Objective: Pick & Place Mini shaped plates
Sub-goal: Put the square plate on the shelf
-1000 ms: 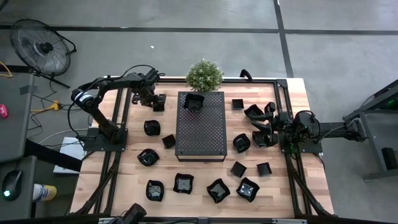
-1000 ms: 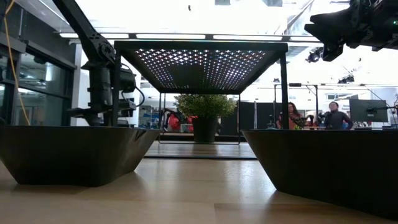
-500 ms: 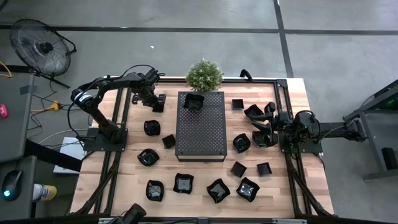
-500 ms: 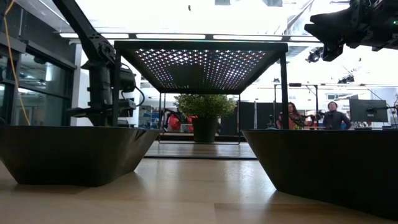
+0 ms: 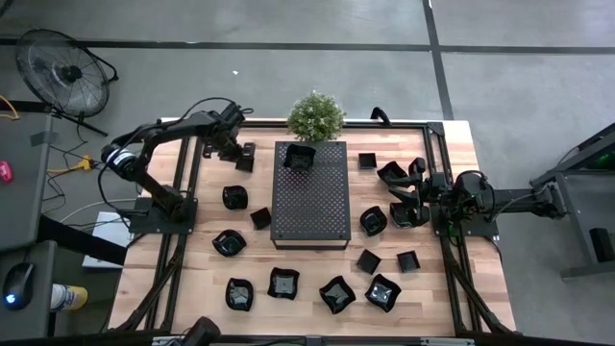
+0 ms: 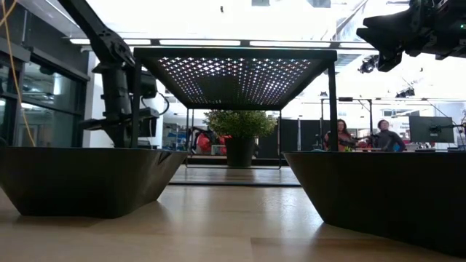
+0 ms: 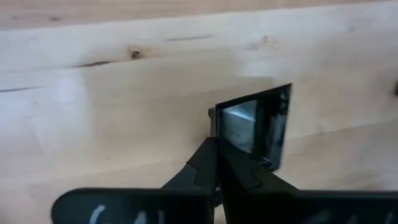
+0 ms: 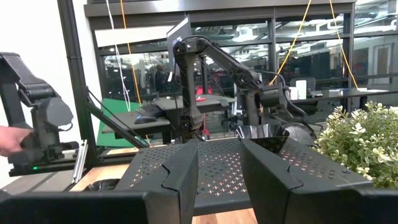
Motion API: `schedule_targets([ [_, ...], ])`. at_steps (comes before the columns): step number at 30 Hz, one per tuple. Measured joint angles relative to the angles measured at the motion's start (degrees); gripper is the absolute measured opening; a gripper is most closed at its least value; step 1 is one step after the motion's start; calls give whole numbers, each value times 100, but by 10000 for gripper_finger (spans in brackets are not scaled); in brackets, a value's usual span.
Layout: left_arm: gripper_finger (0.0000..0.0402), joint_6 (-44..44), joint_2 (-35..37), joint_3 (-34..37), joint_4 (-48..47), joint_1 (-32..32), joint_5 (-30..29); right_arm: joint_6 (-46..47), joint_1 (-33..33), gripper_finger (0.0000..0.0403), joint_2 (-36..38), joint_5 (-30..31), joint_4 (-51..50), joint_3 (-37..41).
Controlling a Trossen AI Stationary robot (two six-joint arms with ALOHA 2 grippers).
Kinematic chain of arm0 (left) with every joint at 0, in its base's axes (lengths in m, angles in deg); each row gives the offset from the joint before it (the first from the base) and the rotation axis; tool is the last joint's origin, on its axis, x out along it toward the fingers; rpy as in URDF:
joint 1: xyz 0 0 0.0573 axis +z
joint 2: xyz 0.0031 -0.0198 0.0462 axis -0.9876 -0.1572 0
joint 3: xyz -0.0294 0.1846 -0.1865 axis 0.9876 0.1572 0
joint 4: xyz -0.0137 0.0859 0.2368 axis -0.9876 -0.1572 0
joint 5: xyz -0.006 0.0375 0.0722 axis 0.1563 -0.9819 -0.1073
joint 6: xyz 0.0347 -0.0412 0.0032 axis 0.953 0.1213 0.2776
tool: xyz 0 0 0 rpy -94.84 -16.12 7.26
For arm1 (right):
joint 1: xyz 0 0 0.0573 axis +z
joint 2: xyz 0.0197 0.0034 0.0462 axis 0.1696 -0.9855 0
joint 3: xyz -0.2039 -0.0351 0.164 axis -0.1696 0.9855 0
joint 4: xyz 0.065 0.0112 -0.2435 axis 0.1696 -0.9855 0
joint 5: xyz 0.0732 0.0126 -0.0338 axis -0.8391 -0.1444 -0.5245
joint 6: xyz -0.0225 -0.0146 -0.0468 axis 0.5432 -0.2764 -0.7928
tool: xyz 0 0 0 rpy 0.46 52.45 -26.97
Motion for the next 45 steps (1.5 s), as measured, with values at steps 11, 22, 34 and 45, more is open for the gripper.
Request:
schedule_targets([
  [11,1,89,707,0,-53,0,-19,0,0,114,0,2,0,0],
  [22,0,408,1504,2,-271,0,62,0,2,114,1,0,-2,0],
  [34,0,602,2219,2,-122,0,611,0,0,114,0,1,-2,0],
  [45,0,853,2319,-679,-141,0,1082,0,0,114,0,2,-1,0],
])
